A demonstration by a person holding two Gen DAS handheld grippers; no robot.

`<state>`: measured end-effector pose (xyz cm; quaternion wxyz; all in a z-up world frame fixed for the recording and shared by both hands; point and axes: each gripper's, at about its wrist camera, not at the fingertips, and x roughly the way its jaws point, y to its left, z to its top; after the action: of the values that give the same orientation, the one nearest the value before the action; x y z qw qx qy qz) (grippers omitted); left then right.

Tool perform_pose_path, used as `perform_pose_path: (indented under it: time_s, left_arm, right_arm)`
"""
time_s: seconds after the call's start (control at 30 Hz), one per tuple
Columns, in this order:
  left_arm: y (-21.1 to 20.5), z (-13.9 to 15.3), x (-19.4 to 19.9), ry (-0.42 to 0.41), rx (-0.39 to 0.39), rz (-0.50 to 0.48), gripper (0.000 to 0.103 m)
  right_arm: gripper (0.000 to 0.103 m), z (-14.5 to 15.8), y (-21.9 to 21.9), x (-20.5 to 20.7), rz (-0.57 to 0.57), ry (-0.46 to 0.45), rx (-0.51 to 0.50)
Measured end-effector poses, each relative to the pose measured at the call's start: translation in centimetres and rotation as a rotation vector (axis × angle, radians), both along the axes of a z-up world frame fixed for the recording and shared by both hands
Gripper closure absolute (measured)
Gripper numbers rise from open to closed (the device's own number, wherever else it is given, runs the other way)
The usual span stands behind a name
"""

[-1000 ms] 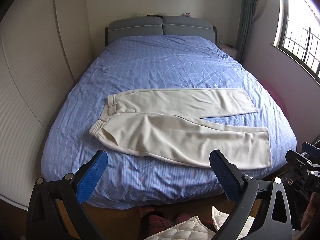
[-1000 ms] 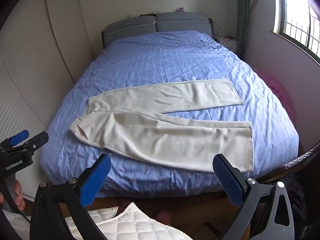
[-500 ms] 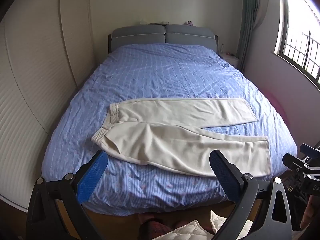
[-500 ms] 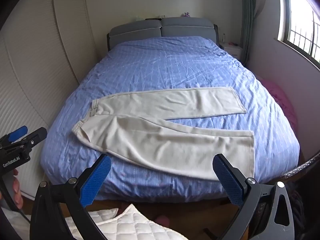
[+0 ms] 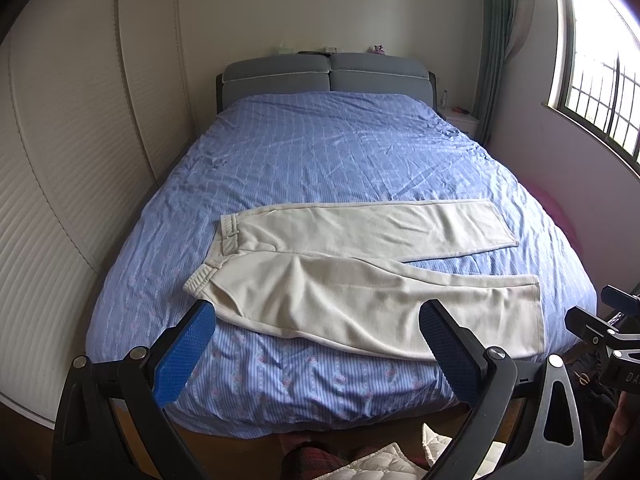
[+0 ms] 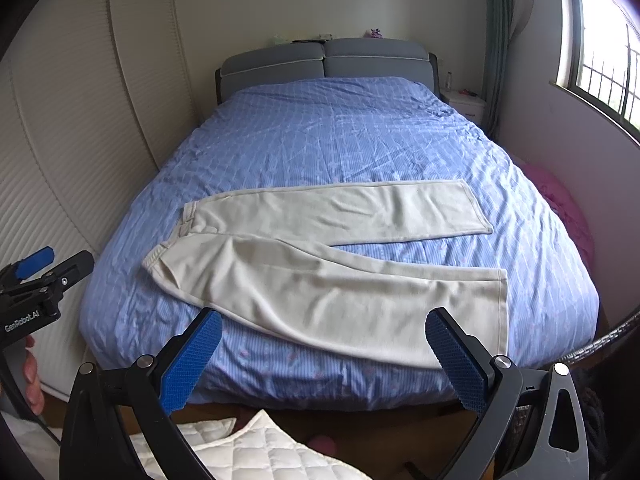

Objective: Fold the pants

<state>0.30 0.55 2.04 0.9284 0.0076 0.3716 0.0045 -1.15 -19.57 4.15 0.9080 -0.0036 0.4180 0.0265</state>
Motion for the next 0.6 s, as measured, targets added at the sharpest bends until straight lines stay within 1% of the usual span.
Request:
perform_pose_path:
  time_s: [0.6]
  left_arm:
    - [-0.08,0.10,0.19,0.001,-0.002,0.001,0.000]
  right_arm:
    - [0.000,-0.13,-0.25,-0.06,0.001,0.001,0.000]
